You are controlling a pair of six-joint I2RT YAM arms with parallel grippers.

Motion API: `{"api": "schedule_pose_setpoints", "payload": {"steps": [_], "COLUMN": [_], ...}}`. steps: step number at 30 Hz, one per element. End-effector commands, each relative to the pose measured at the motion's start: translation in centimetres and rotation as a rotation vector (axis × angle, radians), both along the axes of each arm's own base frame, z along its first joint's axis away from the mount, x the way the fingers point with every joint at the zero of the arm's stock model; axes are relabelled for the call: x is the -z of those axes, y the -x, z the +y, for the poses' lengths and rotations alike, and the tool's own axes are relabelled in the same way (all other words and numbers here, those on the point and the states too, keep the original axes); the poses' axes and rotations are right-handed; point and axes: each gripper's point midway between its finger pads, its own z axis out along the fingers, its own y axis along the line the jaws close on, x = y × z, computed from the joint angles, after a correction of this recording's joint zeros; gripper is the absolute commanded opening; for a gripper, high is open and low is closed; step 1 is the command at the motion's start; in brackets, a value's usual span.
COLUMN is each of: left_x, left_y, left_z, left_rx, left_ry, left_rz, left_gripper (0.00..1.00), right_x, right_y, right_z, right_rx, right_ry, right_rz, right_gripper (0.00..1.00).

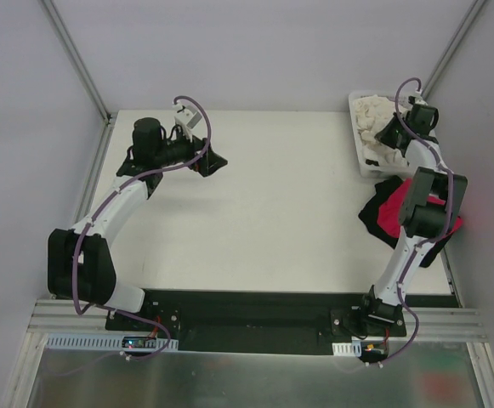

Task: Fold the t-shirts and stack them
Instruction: Grab crumpled tshirt from bin with the right arm

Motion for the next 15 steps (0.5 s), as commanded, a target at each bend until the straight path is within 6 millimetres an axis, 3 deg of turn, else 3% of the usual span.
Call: {"api": "schedule_pose_setpoints", "payload": {"steps": [1, 2, 4, 5, 8, 9, 11, 12, 15], "left_x": [-1.6, -1.4, -1.2, -1.0, -0.6, -0.4, 0.0, 0.0, 0.3], "left_y": [-0.5, -0.5, -0.5, -0.6, -0.7, -0.7, -0.7, -0.7, -0.9], "left_z": [-0.4, -0.5, -0.7, -0.8, -0.9, -1.0, -1.1, -1.2, -1.4], "left_rx": [0.029, 0.037, 0.045, 0.05, 0.057, 0.061, 0.065, 0.071, 0.083], "left_ry": [0.035, 0.037, 0.045, 0.048, 0.053, 0.055, 0.058, 0.06, 0.072], "left_rz": [-0.028, -0.017, 0.0, 0.009, 0.027, 0.034, 0.05, 0.053, 0.077], "left_gripper": [0.99, 0.99, 0.99, 0.99, 0.99, 0.99, 0.99, 0.99, 0.99], "right_x": [-13.0, -16.2, -18.4, -22.1, -24.5, -26.9, -28.6, -29.3, -30.1], "right_y": [0.4, 1.2, 2.7, 3.3, 5.6, 7.0, 8.7, 10.6, 12.8], "right_z": [0.1, 0.4, 0.5, 1.5, 3.1, 4.1, 5.0, 5.4, 8.0], "right_rx": [0.052, 0.058, 0.113, 0.113, 0.064, 0.029, 0.014, 0.005, -0.103], "right_ry": [0.102, 0.229, 0.338, 0.361, 0.283, 0.25, 0.222, 0.206, 0.122], "right_rz": [-0.215, -0.26, -0.237, -0.291, -0.205, -0.172, -0.146, -0.119, -0.137], "right_gripper": [0.01, 0.01, 0.01, 0.01, 0.01, 0.01, 0.01, 0.01, 0.01]}}
